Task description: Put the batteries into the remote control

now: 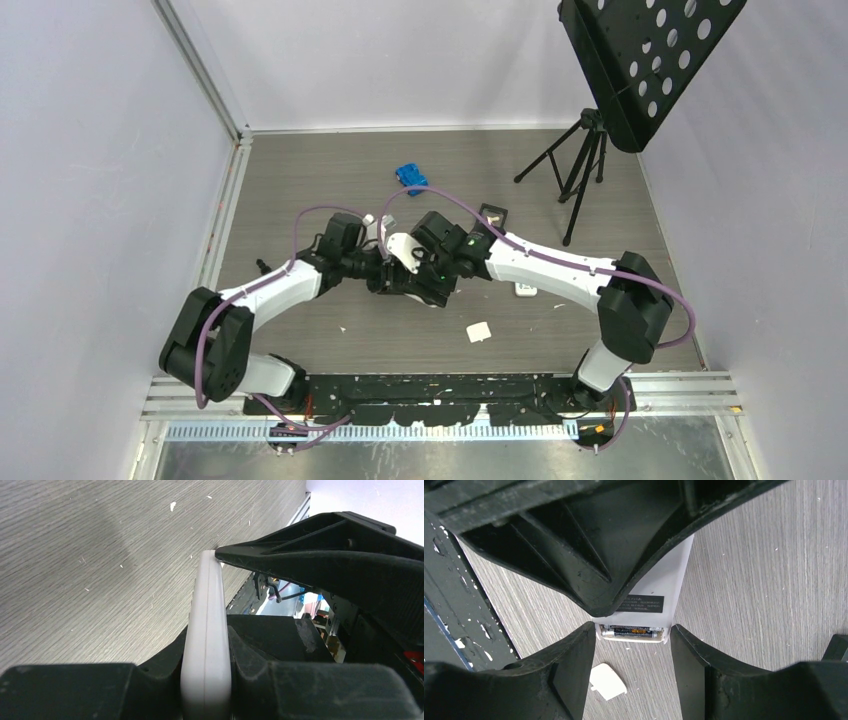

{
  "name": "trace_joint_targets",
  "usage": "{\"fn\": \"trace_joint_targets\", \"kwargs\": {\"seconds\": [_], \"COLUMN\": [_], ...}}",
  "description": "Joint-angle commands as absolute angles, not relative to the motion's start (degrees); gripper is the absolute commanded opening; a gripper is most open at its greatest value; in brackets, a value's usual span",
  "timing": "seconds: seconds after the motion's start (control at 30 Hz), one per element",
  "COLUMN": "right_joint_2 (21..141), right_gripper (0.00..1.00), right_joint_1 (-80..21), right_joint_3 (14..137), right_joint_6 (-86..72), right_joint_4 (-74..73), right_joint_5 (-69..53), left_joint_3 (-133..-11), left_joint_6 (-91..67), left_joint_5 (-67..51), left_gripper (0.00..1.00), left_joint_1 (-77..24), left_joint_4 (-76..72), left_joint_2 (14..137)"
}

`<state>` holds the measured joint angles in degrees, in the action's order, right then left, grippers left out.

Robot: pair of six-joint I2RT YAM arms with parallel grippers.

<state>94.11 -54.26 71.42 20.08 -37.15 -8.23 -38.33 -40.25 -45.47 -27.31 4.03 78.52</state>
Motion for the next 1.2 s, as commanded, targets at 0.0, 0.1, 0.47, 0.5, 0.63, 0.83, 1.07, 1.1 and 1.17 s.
{"fn": "trace_joint_targets", "kwargs": {"seconds": [0.0, 0.1, 0.47, 0.5, 0.63, 0.83, 1.07, 1.1, 1.17], "right_joint_2": [93.1, 90.6, 87.0, 86.8, 86.5, 85.8, 85.3, 85.2, 85.1], "right_gripper": [0.62, 0.65, 0.56, 0.56, 0.53, 0.46, 0.45, 0.44, 0.44], "right_joint_1": [-53.5, -52.7, -48.6, -48.6, -48.6, -48.6, -48.5, -48.3, -48.3], "right_joint_3": [72.3, 69.1, 62.4, 61.5, 59.8, 57.4, 56.2, 55.7, 55.1], "right_joint_6": [15.9, 7.3, -47.0, -50.7, -63.4, -76.5, -85.3, -86.3, -88.3], "right_joint_4": [-25.8, -21.7, -41.3, -42.5, -43.7, -45.6, -49.0, -49.1, -49.2], "right_joint_5": [-5.2, -1.3, 19.8, 20.3, 19.5, 16.2, 13.1, 12.0, 10.9], "left_joint_3": [-40.7, -41.7, -38.3, -37.6, -35.6, -35.1, -40.4, -40.9, -41.5], "left_joint_6": [-39.4, -37.1, -43.0, -43.6, -47.0, -52.2, -46.5, -45.7, -44.4], "left_joint_5": [-50.3, -45.6, -33.5, -33.0, -30.9, -28.0, -27.8, -27.2, -25.8], "left_gripper": [0.0, 0.0, 0.0, 0.0, 0.0, 0.03, 0.21, 0.25, 0.36], "left_joint_1": [-27.8, -27.8, -27.9, -27.9, -28.0, -29.3, -29.2, -29.1, -28.8], "left_joint_4": [3.0, 7.0, -1.3, -2.9, -7.5, -12.8, -3.6, -2.2, -0.2], "left_joint_2": [77.9, 78.1, 80.7, 80.5, 80.9, 86.2, 91.8, 91.9, 91.8]}}
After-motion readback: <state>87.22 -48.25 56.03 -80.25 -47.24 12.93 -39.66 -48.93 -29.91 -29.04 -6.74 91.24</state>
